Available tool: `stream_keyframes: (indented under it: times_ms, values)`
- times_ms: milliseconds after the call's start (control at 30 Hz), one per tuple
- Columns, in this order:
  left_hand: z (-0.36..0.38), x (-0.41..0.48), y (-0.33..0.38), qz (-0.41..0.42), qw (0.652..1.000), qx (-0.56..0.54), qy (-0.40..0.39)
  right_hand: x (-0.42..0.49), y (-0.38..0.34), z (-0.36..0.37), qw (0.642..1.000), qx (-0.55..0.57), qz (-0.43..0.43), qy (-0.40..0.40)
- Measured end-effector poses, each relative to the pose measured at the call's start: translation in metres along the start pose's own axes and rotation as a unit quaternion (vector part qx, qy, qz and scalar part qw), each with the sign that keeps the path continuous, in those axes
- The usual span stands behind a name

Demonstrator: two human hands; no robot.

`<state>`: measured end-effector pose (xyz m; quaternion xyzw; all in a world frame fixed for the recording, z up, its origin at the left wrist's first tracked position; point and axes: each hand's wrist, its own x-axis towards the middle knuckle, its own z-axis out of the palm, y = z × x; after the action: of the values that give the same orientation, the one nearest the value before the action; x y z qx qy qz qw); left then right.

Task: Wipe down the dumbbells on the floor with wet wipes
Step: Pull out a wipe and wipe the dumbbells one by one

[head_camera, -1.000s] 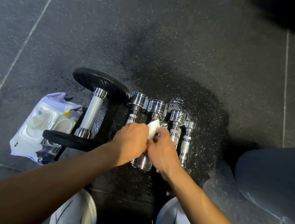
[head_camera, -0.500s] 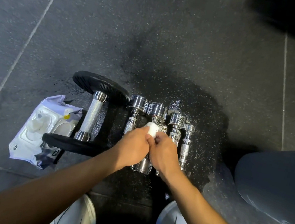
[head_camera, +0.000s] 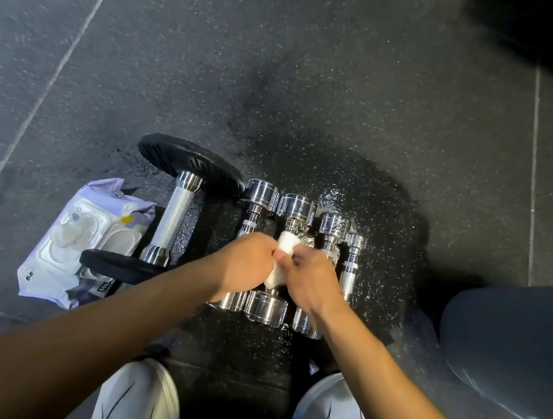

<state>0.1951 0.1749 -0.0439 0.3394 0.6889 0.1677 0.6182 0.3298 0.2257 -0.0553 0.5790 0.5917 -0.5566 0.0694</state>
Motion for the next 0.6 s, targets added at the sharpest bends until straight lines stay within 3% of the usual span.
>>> stream_keyframes:
  times_ms: [100,167,333,433,533,600]
  values:
    - [0.0,0.0,-0.007,-0.059,0.998,0.026,-0.029,-0.009,0.009,0.002,0.998,-0.052,0.018,-0.038]
    - [-0.001,0.005,-0.004,-0.08,0.996,0.014,-0.03,-0.007,0.004,-0.002,0.999,-0.03,0.019,-0.034]
    - [-0.01,0.018,0.017,-0.017,0.996,-0.066,0.051,0.019,-0.013,-0.011,0.996,0.043,-0.016,0.072]
    - [-0.006,0.015,0.01,-0.006,0.999,0.029,0.019,0.009,-0.004,-0.011,0.995,-0.048,-0.073,0.042]
    - [-0.007,0.014,-0.005,-0.032,0.995,0.089,-0.029,-0.008,0.007,-0.012,0.989,-0.133,-0.055,-0.029]
    - [-0.008,0.009,-0.004,-0.041,0.989,0.142,-0.03,-0.017,0.014,-0.012,0.975,-0.211,-0.074,-0.017]
